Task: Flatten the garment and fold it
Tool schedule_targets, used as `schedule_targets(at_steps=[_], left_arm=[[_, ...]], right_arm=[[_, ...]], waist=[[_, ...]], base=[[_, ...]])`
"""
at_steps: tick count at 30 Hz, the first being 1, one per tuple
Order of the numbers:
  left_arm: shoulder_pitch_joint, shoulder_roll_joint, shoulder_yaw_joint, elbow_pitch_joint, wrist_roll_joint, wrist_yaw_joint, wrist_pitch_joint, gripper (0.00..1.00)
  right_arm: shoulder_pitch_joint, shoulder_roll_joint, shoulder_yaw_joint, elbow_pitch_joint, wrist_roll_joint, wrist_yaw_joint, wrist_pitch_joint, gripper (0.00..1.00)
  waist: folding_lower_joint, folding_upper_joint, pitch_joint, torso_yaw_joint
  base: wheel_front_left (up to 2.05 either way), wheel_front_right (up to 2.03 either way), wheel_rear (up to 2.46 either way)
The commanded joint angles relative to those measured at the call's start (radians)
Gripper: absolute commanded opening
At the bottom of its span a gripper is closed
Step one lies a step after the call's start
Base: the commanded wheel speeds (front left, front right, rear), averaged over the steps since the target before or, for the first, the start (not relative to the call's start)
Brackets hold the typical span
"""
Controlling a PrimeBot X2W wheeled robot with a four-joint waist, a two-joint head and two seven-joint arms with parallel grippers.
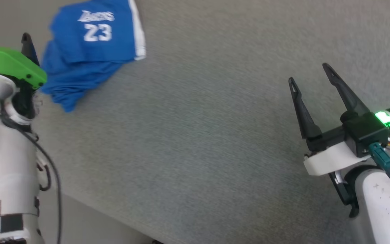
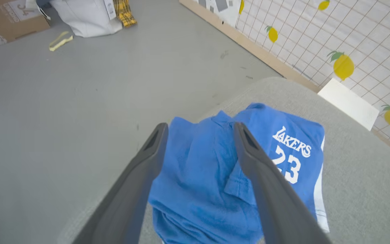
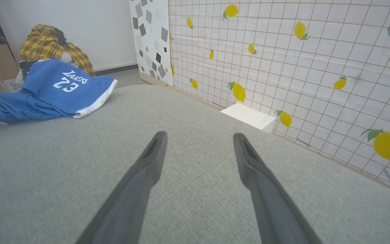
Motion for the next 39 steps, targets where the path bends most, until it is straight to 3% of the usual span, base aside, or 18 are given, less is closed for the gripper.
schedule_targets(at_steps=[1,7,14,15,16,17,23,26,29,34,39], left_arm=[[-0.019,0.017,0.008,0.028,-0.020,0.009,0.043,1.00],[-0.005,0.046,0.040,0.103,-0.069,0.056,0.194,1.00],[0.071,0.055,0.052,0.110,-0.097,0.111,0.325,1.00],[0.085,0.063,0.046,0.105,-0.097,0.108,0.347,0.79],[0.095,0.069,0.043,0.094,-0.095,0.104,0.351,0.32],[0.111,0.096,0.041,0.056,-0.071,0.097,0.309,0.00],[0.144,0.189,0.026,-0.090,0.086,0.094,-0.037,0.00],[0.153,0.225,0.019,-0.135,0.144,0.064,-0.217,0.00],[0.151,0.229,-0.015,-0.179,0.189,0.037,-0.333,0.00],[0.137,0.170,-0.113,-0.273,0.228,-0.010,-0.419,0.00],[0.127,0.052,-0.240,-0.344,0.244,-0.037,-0.422,0.00]], right_arm=[[-0.024,-0.007,0.007,-0.008,0.010,-0.002,0.000,1.00],[-0.043,-0.009,-0.001,-0.015,0.016,-0.002,-0.015,1.00],[-0.027,0.006,-0.003,0.012,0.024,-0.002,-0.040,1.00],[-0.026,0.011,-0.003,0.019,0.025,-0.002,-0.047,1.00],[-0.024,0.014,-0.004,0.026,0.025,-0.002,-0.054,1.00],[-0.020,0.023,-0.005,0.045,0.027,-0.002,-0.067,1.00],[0.011,0.058,-0.006,0.122,0.046,-0.002,-0.114,1.00],[0.043,0.075,-0.010,0.157,0.053,-0.002,-0.132,1.00],[0.080,0.088,-0.025,0.183,0.060,-0.002,-0.143,1.00],[0.152,0.102,-0.066,0.202,0.066,-0.002,-0.150,1.00],[0.212,0.106,-0.093,0.192,0.070,-0.002,-0.135,1.00]], waist=[[-0.0003,-0.0001,0.181,-0.149],[-0.0003,-0.0001,0.237,-0.199],[-0.0003,-0.0001,0.206,-0.223],[-0.0003,-0.0001,0.191,-0.226],[-0.0003,-0.0001,0.175,-0.227],[-0.0003,-0.0001,0.135,-0.229],[-0.0003,-0.0001,-0.041,-0.245],[-0.0003,-0.0001,-0.145,-0.260],[-0.0003,-0.0001,-0.240,-0.276],[-0.0003,-0.0001,-0.373,-0.304],[-0.0003,-0.0001,-0.457,-0.346]], base=[[0.00,0.00,0.00],[0.00,0.00,0.00],[0.00,0.00,0.00],[0.00,0.00,0.00],[0.00,0.00,0.00],[0.00,0.00,0.00],[0.00,0.00,0.00],[0.00,0.00,0.00],[0.00,0.00,0.00],[0.00,0.00,0.00],[0.00,0.00,0.00]])
